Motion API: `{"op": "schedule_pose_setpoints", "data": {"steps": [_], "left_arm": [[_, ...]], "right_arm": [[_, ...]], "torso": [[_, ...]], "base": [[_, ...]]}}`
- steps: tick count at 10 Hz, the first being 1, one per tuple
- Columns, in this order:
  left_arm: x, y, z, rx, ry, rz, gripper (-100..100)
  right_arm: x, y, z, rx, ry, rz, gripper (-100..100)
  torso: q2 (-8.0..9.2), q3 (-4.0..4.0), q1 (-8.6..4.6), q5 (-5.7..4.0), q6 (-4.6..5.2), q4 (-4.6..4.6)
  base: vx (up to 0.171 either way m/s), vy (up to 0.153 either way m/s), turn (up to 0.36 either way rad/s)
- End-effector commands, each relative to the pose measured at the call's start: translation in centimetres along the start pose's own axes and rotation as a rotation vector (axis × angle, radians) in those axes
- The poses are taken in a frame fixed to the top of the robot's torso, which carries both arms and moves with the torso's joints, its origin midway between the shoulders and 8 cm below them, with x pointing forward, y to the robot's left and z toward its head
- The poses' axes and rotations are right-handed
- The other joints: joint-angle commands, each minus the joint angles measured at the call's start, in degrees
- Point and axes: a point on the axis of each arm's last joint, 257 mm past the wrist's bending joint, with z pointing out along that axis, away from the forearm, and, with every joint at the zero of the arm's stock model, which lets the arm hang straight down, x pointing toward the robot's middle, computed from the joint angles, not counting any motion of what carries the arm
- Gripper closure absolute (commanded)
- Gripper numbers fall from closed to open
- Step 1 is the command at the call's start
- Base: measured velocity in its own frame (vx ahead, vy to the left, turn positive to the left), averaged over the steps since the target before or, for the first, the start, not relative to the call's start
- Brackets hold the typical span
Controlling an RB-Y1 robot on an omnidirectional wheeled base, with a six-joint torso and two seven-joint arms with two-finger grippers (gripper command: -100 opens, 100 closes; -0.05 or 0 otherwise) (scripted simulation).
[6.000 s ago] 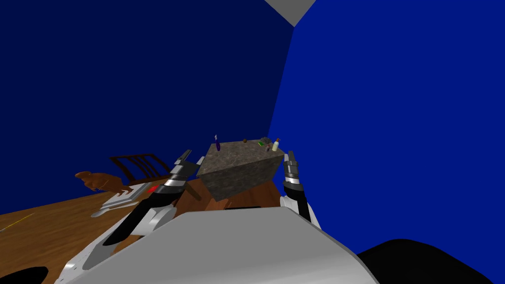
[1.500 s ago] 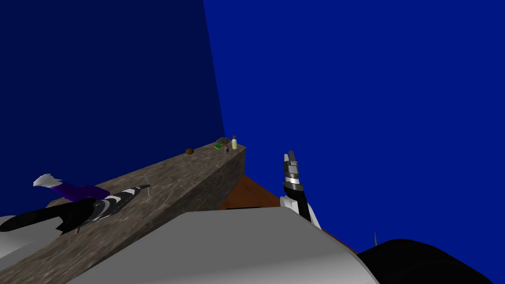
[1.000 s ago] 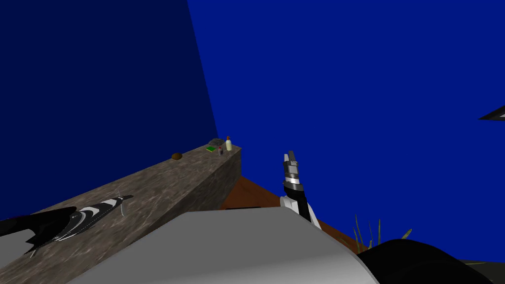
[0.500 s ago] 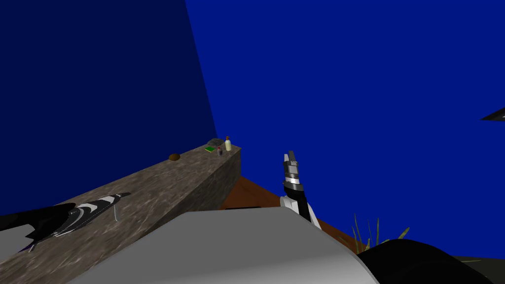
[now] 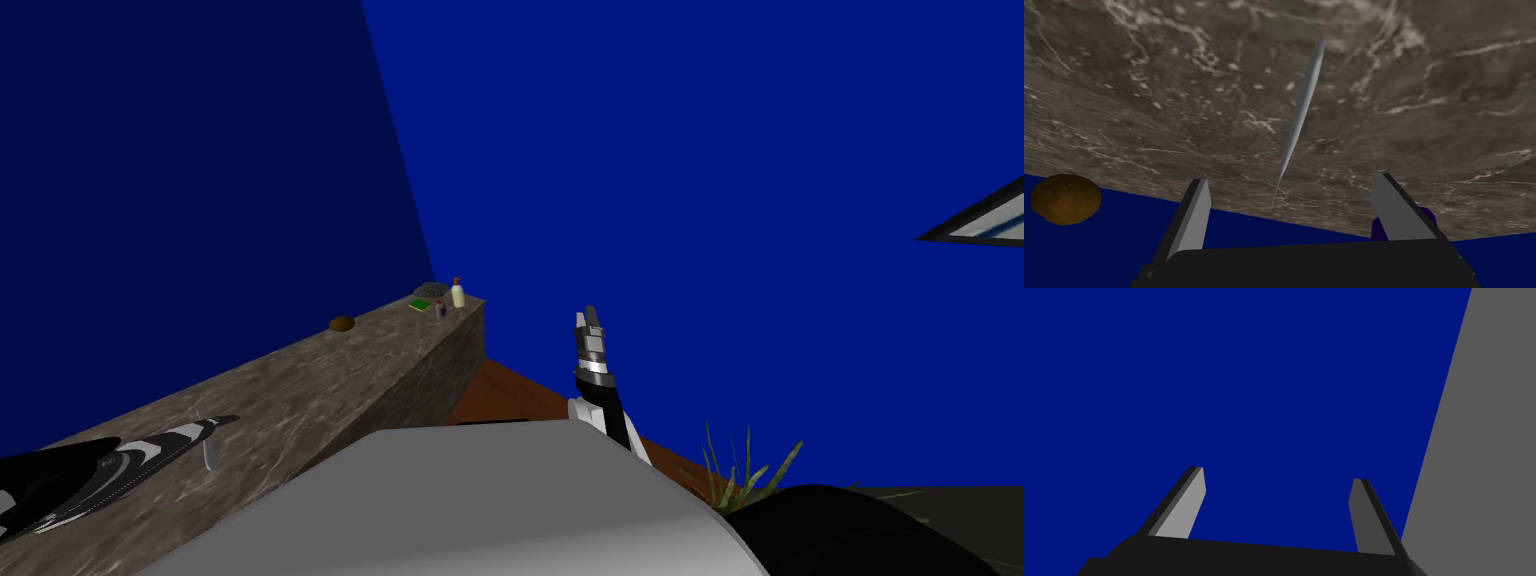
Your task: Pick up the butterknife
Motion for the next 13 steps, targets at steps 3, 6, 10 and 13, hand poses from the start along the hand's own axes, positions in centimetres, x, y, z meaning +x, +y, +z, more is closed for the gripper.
{"op": "schedule_pose_setpoints", "data": {"steps": [3,6,10,13], "left_arm": [[-0.3,2.6,-0.1,-0.065,-0.004,0.027,-100],[-0.4,7.6,-0.7,-0.182,-0.003,0.077,-100],[-0.4,8.4,-0.8,-0.199,-0.002,0.083,0],[0.7,9.2,0.3,-0.198,-0.002,0.081,-100]], "right_arm": [[0.0,0.0,0.0,0.0,0.0,0.0,0],[0.0,0.0,0.0,0.0,0.0,0.0,0],[0.0,0.0,0.0,0.0,0.0,0.0,0],[0.0,0.0,0.0,0.0,0.0,0.0,0]], "torso": [[-0.02,-0.01,-0.01,-0.01,0.06,0.0],[0.0,0.0,0.02,0.0,-0.01,0.0],[0.03,0.01,-0.02,0.0,-0.02,0.01],[0.0,0.0,0.08,0.03,-0.02,0.0]], "base": [[0.025,0.019,-0.1],[0.033,0.026,-0.167],[0.02,0.019,-0.067],[0.028,0.041,-0.012]]}}
